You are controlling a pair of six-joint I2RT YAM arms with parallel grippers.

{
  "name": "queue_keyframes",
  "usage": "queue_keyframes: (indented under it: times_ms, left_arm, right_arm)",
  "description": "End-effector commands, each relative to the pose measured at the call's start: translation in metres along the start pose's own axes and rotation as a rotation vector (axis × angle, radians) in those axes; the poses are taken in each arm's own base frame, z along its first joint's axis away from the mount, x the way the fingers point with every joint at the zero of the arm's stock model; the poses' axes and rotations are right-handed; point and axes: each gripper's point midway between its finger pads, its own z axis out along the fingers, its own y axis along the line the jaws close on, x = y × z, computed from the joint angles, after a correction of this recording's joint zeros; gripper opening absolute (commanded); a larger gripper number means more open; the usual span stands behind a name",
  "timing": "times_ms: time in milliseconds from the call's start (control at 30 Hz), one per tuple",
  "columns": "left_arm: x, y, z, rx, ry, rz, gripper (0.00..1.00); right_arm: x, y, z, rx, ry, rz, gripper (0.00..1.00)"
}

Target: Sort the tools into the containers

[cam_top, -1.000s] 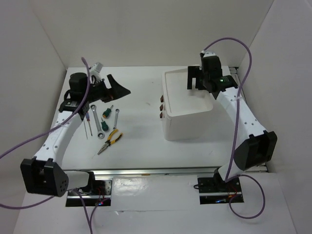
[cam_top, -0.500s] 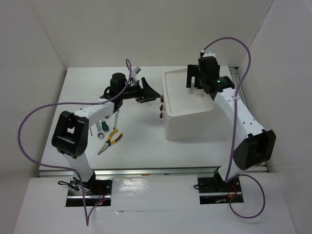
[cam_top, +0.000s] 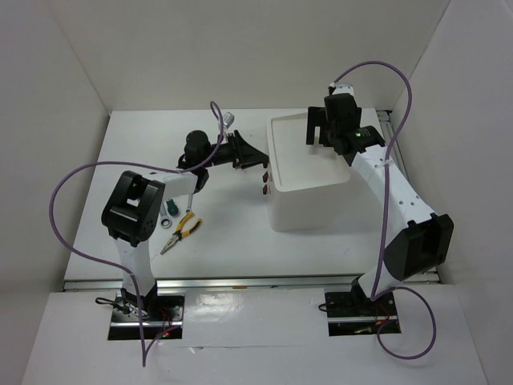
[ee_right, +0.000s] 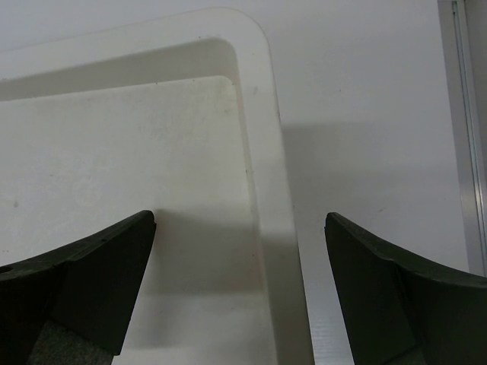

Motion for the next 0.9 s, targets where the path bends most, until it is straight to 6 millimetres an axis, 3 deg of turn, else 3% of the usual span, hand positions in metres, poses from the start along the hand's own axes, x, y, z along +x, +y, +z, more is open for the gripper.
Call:
queue_keyframes:
  times_ms: [0, 167, 200, 233, 267, 333, 400, 533, 633, 667, 767, 800, 867]
  left_arm:
    - [0.004, -0.027, 0.005, 0.093, 0.010, 0.076, 0.46]
    - [0.013, -0.023, 0.005, 0.076, 0.024, 0.064, 0.44]
    - [0.012, -0.022, 0.006, 0.073, 0.016, 0.064, 0.39]
    - [0.017, -0.021, 0.007, 0.072, 0.026, 0.056, 0.22]
    - [0.018, -0.019, 0.008, 0.075, 0.025, 0.061, 0.13]
    - [0.022, -0.014, 0.006, 0.077, 0.036, 0.046, 0.01]
    - [0.025, -0.015, 0.004, 0.078, 0.036, 0.038, 0.00]
    - [0.017, 0.005, -0.024, -0.015, -0.013, 0.045, 0.00]
    - [-0.005, 0.017, -0.059, -0.084, -0.090, 0.065, 0.00]
    - [-0.015, 0.031, -0.081, -0.128, -0.134, 0.048, 0.00]
    - [-0.021, 0.042, -0.114, -0.173, -0.175, 0.004, 0.00]
    - [-0.034, 0.044, -0.133, -0.199, -0.221, 0.006, 0.00]
    - [-0.043, 0.045, -0.148, -0.224, -0.265, 0.016, 0.00]
  right_arm:
    - [0.000, -0.003, -0.007, 0.013, -0.012, -0.012, 0.99]
    - [0.001, -0.003, -0.005, 0.013, -0.014, -0.012, 0.99]
    - [0.001, -0.002, -0.005, 0.013, -0.014, -0.003, 0.99]
    - [0.001, -0.002, -0.005, 0.013, -0.014, -0.002, 0.99]
    - [0.001, -0.002, -0.005, 0.013, -0.014, -0.002, 0.99]
    - [0.001, -0.002, -0.005, 0.013, -0.014, -0.002, 0.99]
    - [0.001, -0.002, -0.005, 0.013, -0.014, -0.002, 0.99]
    - [0.004, -0.006, -0.004, 0.033, -0.009, -0.006, 0.99]
    - [0.004, -0.006, -0.004, 0.033, -0.009, -0.006, 0.99]
    - [0.004, -0.006, -0.004, 0.033, -0.009, -0.006, 0.99]
    - [0.008, -0.010, -0.001, 0.042, 0.000, -0.004, 0.99]
    - [0.008, -0.010, -0.001, 0.042, 0.000, -0.004, 0.99]
    - [0.008, -0.010, -0.001, 0.042, 0.000, -0.004, 0.99]
